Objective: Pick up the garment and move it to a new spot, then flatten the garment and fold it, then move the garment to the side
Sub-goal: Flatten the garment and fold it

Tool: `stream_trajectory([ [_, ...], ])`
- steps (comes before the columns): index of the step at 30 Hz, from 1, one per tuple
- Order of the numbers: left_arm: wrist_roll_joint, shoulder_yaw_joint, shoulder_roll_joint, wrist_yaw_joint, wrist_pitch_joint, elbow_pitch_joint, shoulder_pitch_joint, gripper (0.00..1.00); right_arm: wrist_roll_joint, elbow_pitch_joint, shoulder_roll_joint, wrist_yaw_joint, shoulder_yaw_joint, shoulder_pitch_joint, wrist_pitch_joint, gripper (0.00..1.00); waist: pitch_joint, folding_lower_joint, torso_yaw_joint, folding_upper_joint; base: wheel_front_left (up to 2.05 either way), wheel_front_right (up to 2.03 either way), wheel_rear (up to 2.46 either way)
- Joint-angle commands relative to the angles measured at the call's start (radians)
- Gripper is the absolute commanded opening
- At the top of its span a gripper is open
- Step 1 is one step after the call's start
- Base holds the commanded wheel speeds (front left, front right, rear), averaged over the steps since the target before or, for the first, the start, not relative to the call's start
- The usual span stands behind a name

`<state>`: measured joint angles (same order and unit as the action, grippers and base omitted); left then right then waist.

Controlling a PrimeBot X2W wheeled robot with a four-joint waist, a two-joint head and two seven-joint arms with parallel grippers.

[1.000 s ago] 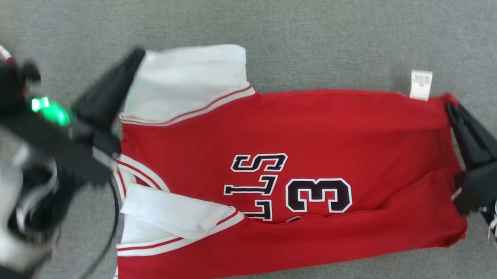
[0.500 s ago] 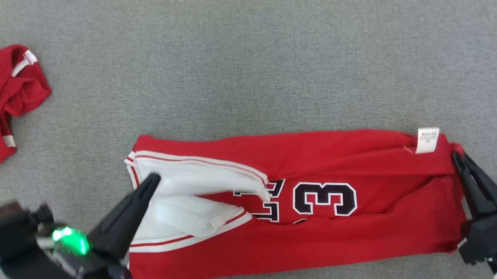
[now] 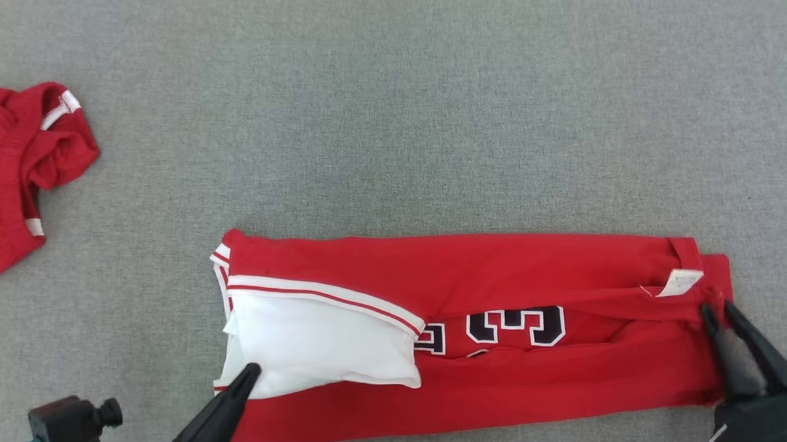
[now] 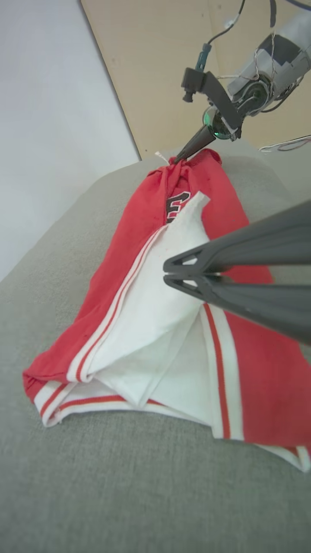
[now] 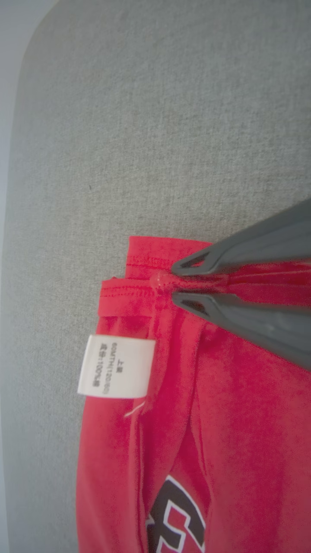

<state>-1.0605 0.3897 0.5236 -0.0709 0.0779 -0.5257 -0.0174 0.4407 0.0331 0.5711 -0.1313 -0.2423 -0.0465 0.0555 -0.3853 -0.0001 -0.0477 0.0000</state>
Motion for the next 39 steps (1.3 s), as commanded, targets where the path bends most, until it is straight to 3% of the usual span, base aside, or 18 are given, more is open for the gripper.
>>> stream_trajectory([
  [1,0.011,-0.002,-0.005,-0.003,-0.010,0.013,-0.001,1.00,0.006,-0.003,-0.009,0.001,0.009,0.019,-0.002,1.00,0.007,0.0001,-0.004,0.0000,0.00,0.00,0.00],
  [6,0.043,-0.010,-0.049,-0.028,-0.064,0.107,0.024,1.00,0.046,0.041,-0.100,0.001,0.088,0.076,0.010,1.00,0.031,0.0001,-0.002,0.0000,0.00,0.00,0.00],
  [13,0.176,-0.063,-0.088,-0.125,-0.183,0.156,0.092,1.00,0.094,0.122,-0.215,0.001,0.194,0.110,0.046,1.00,0.056,0.0001,0.017,0.0000,0.00,0.00,0.00],
  [20,0.287,-0.088,-0.149,-0.188,-0.283,0.199,0.228,1.00,0.072,0.131,-0.312,0.001,0.294,0.049,0.071,1.00,0.076,0.0001,0.028,0.0000,0.00,0.00,0.00],
  [24,0.334,-0.114,-0.200,-0.212,-0.323,0.255,0.290,1.00,0.027,0.116,-0.343,0.001,0.296,-0.004,0.073,1.00,0.087,0.0001,0.034,0.0000,0.00,0.00,0.00],
  [30,0.467,-0.155,-0.246,-0.212,-0.344,0.360,0.322,1.00,-0.046,0.076,-0.363,0.001,0.250,-0.052,0.078,1.00,0.101,0.0001,0.029,0.0000,0.00,0.00,0.00],
  [35,0.681,-0.196,-0.282,-0.160,-0.343,0.420,0.288,1.00,-0.094,0.021,-0.359,0.001,0.211,-0.061,0.082,1.00,0.128,0.0001,0.021,0.0000,0.00,0.00,0.00],
  [39,0.770,-0.189,-0.284,-0.136,-0.344,0.480,0.261,1.00,-0.108,-0.022,-0.347,0.001,0.179,-0.060,0.080,1.00,0.151,0.0001,0.025,0.0000,0.00,0.00,0.00],
])
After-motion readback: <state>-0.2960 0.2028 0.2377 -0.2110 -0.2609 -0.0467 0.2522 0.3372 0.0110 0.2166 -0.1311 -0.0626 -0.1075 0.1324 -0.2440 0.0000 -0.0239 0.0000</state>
